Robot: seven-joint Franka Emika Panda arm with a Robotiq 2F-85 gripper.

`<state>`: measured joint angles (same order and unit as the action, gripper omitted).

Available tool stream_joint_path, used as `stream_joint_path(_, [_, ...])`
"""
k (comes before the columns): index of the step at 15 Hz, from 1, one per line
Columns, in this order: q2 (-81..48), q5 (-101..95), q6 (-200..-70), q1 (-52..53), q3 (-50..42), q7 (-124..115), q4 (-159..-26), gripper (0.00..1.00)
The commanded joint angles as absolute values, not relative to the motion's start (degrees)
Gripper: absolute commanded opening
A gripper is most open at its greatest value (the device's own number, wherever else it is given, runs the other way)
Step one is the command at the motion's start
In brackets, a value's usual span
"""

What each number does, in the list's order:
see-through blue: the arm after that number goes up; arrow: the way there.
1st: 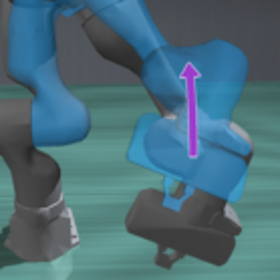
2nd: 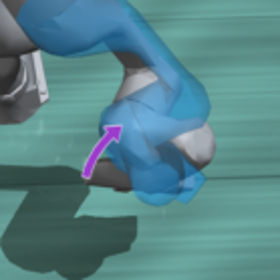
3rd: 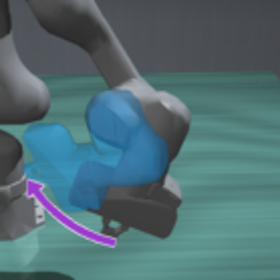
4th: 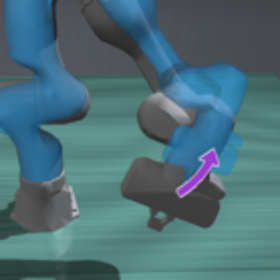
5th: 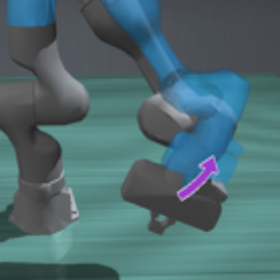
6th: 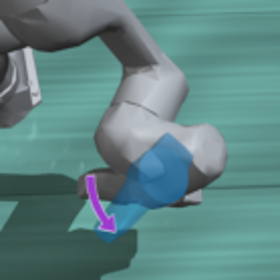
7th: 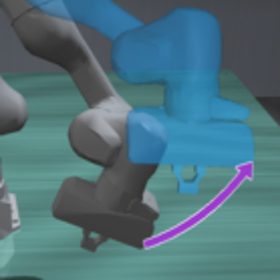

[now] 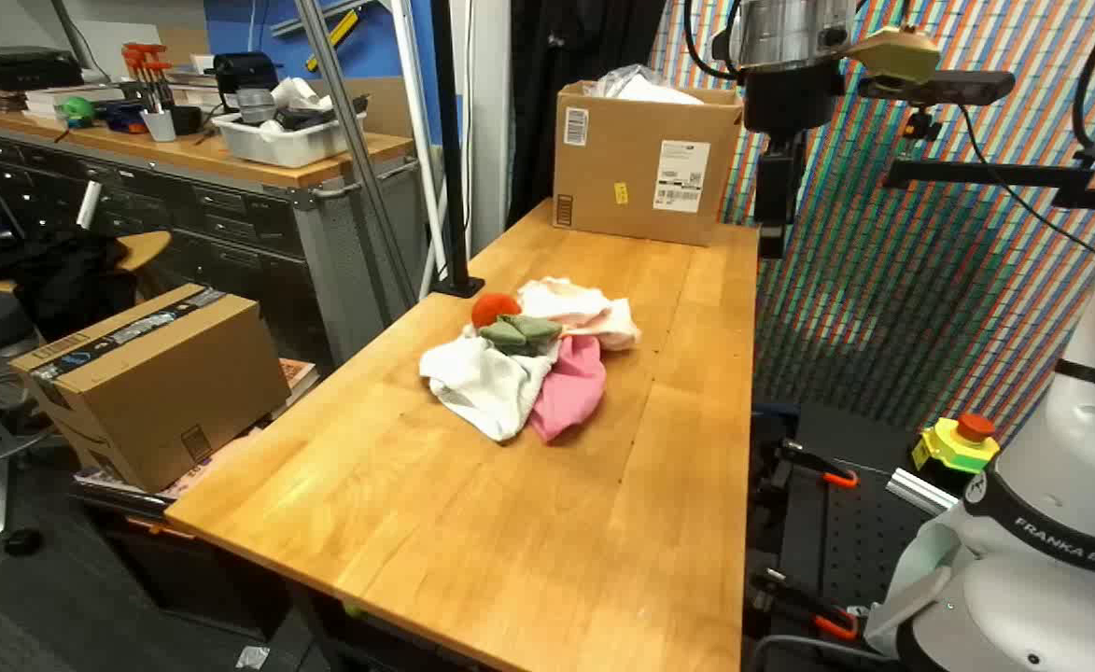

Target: Separate the objects on the table

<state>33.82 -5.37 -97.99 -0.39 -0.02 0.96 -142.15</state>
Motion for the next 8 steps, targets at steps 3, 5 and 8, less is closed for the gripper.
stream_joint_path(3, [33.9, -5.4, -97.9, -0.3, -0.1, 0.9, -141.6, 1.00])
stream_joint_path(5, [33.9, -5.4, -97.9, -0.3, -0.1, 0.9, -141.5, 1.00])
stream_joint_path(8, [30.8, -5.6, -96.8, -0.2, -0.2, 1.6, -138.9, 1.00])
